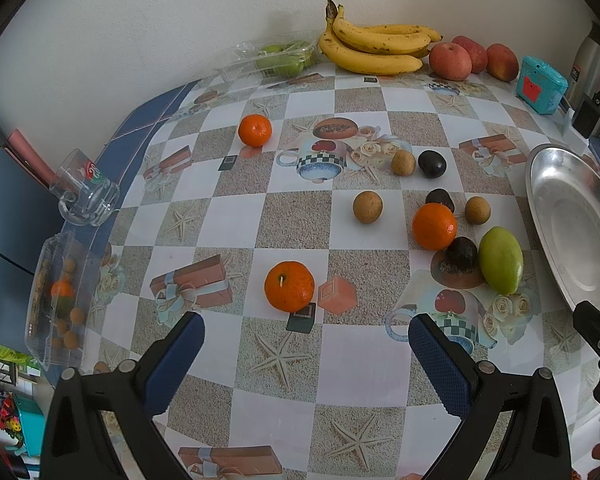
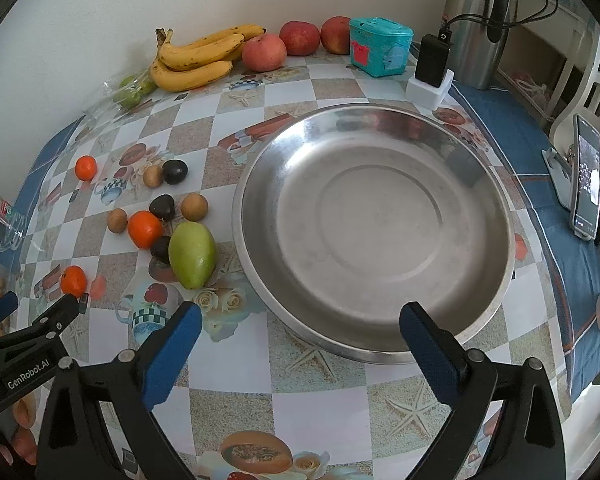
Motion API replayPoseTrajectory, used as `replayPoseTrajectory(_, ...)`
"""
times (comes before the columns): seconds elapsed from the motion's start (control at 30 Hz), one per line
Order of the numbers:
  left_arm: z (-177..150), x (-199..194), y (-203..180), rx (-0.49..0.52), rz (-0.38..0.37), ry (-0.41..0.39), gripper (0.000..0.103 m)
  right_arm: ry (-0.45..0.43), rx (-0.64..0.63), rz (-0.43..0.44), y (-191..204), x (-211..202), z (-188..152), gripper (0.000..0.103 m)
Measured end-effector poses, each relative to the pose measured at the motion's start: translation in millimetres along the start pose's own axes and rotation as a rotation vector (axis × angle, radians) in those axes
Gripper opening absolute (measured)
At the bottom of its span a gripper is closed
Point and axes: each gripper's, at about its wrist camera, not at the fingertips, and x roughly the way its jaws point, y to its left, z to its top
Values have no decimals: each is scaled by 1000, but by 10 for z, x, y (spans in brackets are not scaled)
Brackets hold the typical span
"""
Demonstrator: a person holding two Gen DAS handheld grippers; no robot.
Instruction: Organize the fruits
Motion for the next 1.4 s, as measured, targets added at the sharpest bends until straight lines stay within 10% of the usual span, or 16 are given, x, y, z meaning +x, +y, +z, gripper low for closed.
replayPoseTrajectory(1.17,13,-5,-9,-2,1,2,103,6,-20,10,-40,54,3,99)
replayPoseTrajectory(1.4,94,-107,273,-153,-32,-88,103,-50,-52,45,22,10,82,99)
